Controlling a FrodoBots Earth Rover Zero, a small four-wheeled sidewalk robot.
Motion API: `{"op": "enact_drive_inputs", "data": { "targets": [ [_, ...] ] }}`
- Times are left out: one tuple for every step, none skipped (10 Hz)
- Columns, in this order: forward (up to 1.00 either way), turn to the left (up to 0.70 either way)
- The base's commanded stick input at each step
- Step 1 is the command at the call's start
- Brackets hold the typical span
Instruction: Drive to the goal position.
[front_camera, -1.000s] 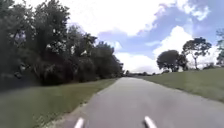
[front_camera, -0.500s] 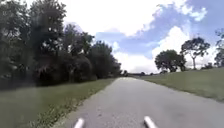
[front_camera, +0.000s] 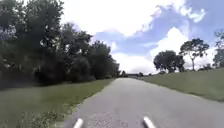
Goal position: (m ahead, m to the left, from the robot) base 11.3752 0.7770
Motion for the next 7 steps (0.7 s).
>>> {"op": "enact_drive_inputs", "data": {
  "targets": [
    [0.7,0.0],
    [0.7,0.0],
    [0.7,0.0],
    [0.7,0.0],
    [0.7,0.0],
    [0.7,0.0],
    [0.7,0.0]
  ]
}}
